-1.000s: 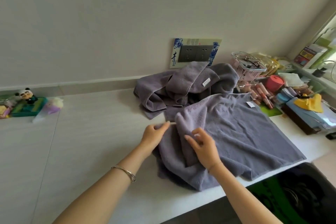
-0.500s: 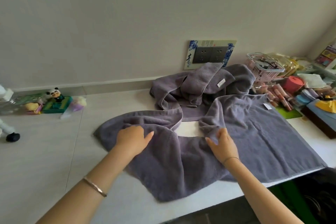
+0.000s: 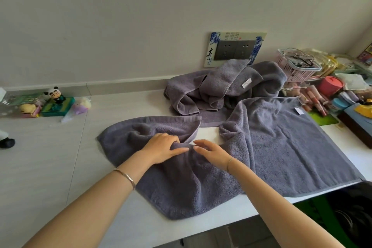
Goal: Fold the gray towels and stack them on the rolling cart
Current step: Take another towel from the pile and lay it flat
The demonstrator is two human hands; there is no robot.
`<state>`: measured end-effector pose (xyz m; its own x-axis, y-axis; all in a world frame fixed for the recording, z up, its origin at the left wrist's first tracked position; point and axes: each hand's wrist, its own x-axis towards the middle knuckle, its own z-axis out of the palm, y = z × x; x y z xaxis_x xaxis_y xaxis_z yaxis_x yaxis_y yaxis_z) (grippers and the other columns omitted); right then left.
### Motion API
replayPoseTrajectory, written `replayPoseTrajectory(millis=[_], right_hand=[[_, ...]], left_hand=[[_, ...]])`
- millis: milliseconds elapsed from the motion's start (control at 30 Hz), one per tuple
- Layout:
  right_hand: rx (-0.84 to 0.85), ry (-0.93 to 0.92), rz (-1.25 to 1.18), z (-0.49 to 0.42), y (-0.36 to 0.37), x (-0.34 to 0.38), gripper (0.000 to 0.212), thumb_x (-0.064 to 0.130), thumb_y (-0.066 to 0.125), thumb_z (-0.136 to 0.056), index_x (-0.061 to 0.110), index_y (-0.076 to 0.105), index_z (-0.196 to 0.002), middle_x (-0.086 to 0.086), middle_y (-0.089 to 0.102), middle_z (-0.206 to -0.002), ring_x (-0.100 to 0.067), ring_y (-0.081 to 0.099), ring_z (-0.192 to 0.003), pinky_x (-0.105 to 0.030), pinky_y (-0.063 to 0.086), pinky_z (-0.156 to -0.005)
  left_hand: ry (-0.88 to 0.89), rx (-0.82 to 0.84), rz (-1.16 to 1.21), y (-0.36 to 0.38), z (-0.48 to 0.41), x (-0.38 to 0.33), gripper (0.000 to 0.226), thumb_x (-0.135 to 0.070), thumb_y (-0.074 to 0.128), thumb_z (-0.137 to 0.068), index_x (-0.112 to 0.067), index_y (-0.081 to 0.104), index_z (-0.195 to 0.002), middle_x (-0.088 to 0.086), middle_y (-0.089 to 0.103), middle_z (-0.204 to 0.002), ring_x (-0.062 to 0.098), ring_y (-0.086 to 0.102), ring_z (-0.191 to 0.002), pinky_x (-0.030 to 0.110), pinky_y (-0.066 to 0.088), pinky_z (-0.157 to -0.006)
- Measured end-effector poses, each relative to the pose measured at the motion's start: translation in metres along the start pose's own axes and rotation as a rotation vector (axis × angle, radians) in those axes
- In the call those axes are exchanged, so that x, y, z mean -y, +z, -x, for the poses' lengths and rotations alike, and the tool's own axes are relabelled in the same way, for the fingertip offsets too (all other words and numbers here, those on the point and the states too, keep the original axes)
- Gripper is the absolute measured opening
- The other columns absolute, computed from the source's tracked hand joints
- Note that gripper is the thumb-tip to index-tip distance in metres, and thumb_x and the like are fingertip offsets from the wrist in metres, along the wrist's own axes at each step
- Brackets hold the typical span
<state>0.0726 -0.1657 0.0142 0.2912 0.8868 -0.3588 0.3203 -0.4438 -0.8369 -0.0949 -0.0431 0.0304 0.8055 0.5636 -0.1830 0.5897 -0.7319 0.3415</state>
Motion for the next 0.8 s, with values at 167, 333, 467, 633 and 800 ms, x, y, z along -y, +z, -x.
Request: replayPoseTrajectory(millis=[167,333,467,633,800], right_hand=[[0.008,-0.004,0.362,-0.006,0.009,-0.011,0.037,0.046,0.051,-0.092,0.026,0.059,-0.122,0.007,0.063,-0.119,-0.012,0.053,-0.112,-0.036,0.037,-0.106],[-0.068,-0.085,0.373,-0.011,0.021,-0.004,0.032,0.046,0.052,-0.091,0.027,0.064,-0.113,0.006,0.063,-0.117,-0.012,0.056,-0.106,-0.037,0.039,-0.101],[-0.039,0.027,0.211,-0.018,0.034,-0.007,0.042,0.048,0.057,-0.088,0.020,0.060,-0.119,0.003,0.063,-0.119,-0.014,0.057,-0.112,-0.038,0.040,-0.104],[-0.107,0.103,0.158,-0.041,0.054,0.002,0.048,0.053,0.055,-0.087,0.019,0.060,-0.119,0.001,0.068,-0.108,-0.020,0.060,-0.105,-0.039,0.043,-0.100],[-0.093,0.083,0.151,-0.064,0.074,0.019,0.019,0.036,0.063,-0.088,0.018,0.057,-0.086,-0.003,0.062,-0.086,-0.023,0.058,-0.082,-0.032,0.048,-0.078]], left_hand=[[-0.391,0.425,0.029,-0.014,0.018,0.009,0.071,-0.062,0.017,-0.095,-0.012,0.041,-0.139,0.012,0.055,-0.132,0.029,0.056,-0.115,0.039,0.044,-0.098],[-0.224,0.023,-0.078,-0.019,0.009,0.007,0.050,-0.046,0.020,-0.101,-0.018,0.032,-0.141,0.013,0.054,-0.132,0.030,0.056,-0.113,0.042,0.047,-0.092],[-0.079,-0.004,0.016,0.004,-0.012,0.018,0.051,-0.039,0.018,-0.103,-0.030,0.006,-0.151,0.003,0.009,-0.159,0.024,0.016,-0.144,0.042,0.018,-0.116],[-0.403,0.101,0.030,0.022,-0.019,0.060,0.060,-0.054,0.011,-0.098,-0.029,-0.003,-0.151,0.006,-0.003,-0.160,0.027,-0.001,-0.146,0.046,0.002,-0.118],[-0.381,-0.076,-0.151,0.014,-0.002,0.086,0.060,-0.055,0.030,-0.096,-0.018,0.029,-0.144,0.009,0.047,-0.137,0.028,0.039,-0.125,0.038,0.031,-0.102]])
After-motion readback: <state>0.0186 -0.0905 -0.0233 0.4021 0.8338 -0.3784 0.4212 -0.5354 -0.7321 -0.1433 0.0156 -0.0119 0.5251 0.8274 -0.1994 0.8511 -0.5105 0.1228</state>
